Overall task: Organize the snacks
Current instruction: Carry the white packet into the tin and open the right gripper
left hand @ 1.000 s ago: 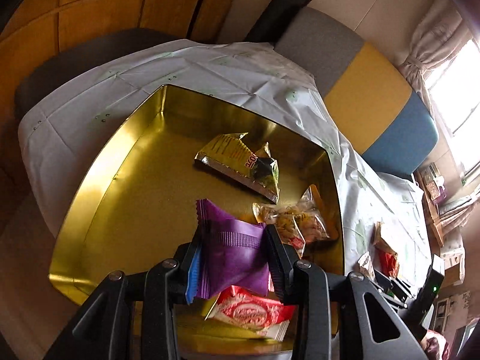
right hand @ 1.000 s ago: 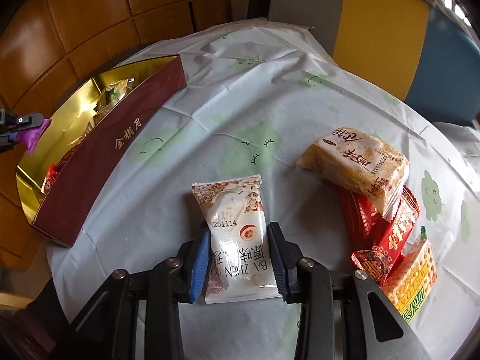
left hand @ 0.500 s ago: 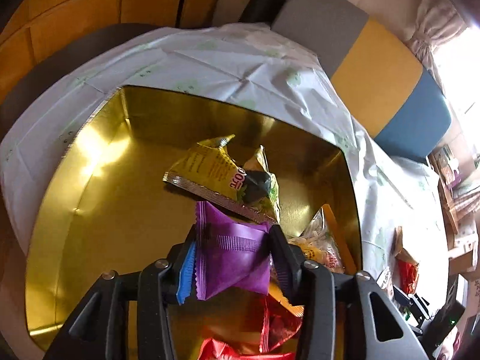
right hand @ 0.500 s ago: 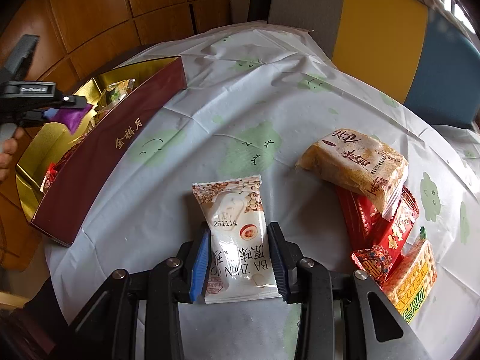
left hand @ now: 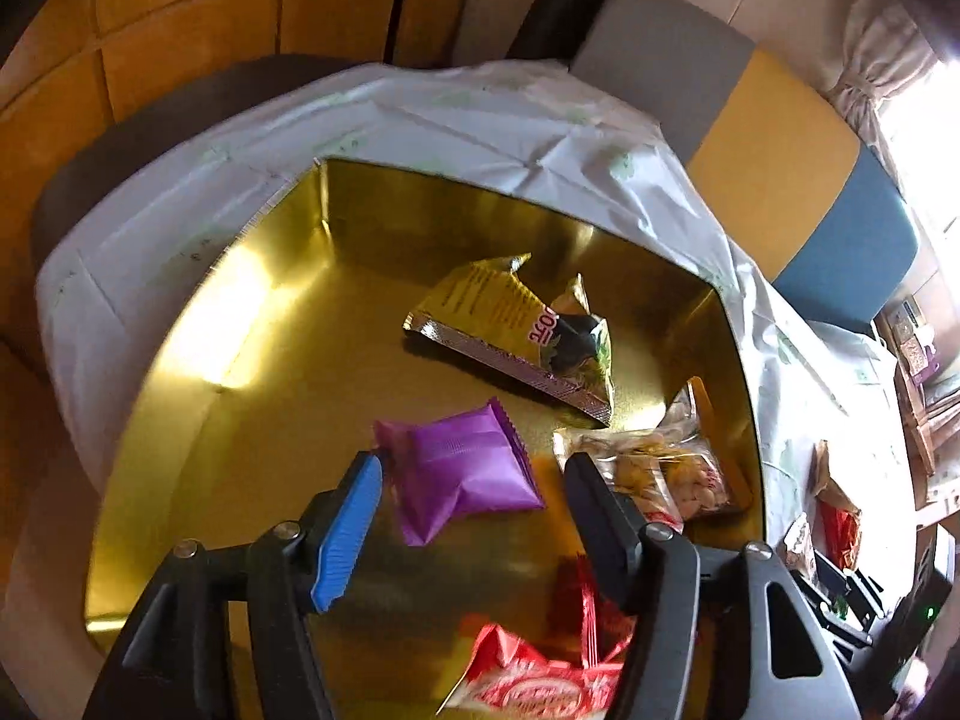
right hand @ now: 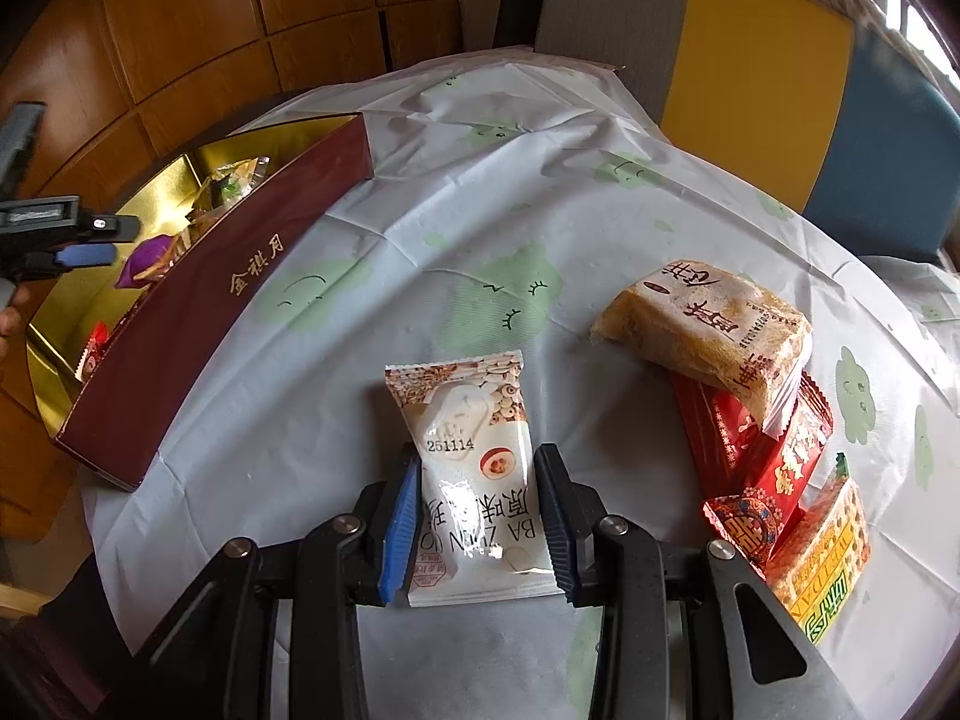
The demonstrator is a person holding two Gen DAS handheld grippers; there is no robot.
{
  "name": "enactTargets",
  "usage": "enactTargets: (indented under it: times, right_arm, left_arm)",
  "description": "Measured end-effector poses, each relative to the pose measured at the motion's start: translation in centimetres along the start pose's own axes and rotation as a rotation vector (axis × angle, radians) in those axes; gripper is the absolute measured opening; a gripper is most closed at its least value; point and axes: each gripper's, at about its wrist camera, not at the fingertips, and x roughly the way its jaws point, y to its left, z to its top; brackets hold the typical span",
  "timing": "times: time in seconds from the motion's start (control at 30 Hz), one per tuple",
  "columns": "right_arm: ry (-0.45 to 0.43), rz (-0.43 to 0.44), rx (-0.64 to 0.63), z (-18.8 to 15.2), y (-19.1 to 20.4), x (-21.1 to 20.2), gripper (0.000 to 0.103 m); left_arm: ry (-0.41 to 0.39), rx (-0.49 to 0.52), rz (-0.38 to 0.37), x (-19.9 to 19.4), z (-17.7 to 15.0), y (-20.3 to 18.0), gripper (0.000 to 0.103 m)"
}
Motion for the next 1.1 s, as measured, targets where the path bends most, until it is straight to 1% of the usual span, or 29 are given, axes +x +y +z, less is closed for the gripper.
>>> enactTargets:
  times: [0.1, 0.23, 0.3, 0.47, 0.6, 0.77, 1.1]
  right_arm:
    - [0.001, -0.018, 0.006, 0.0, 0.2, 0.0, 0.038]
    - [-0.003, -0.035, 0.022, -0.2, 0.4, 0.0, 0.038]
    - [-0.011, -0.039, 0.032, -0.3, 0.3, 0.0, 0.038]
    - [-0.037, -0.041, 0.074, -0.8, 0.2, -0.2, 0.038]
    - [-0.063, -0.081, 0.071, -1.2, 0.8, -0.4, 0.038]
    - [-0.074, -0.095, 0.096, -1.4, 1.0, -0.5, 0.038]
    - [-0.067, -0.1, 0.134, -1.6, 1.0, -0.7, 0.038]
  left_arm:
    - [-0.025, 0.047, 0.028, -1.2, -1.0, -0.4, 0.064]
    - [-0.072, 0.132, 0.082, -3.2, -3.3, -1.2, 0.064]
    - [-0.081, 0.151, 0.093, -3.9, -4.2, -1.4, 0.064]
    - [-0.113, 0.176, 0.106, -5.1, -5.6, -2.0, 0.064]
    - [-0.131, 0.187, 0.102, -5.9, -6.2, -2.2, 0.064]
    - [-0.153, 0.2, 0.102, -6.7, -6.7, -2.4, 0.064]
    - [-0.143, 0.199, 0.086, -6.8, -7.2, -2.0, 0.064]
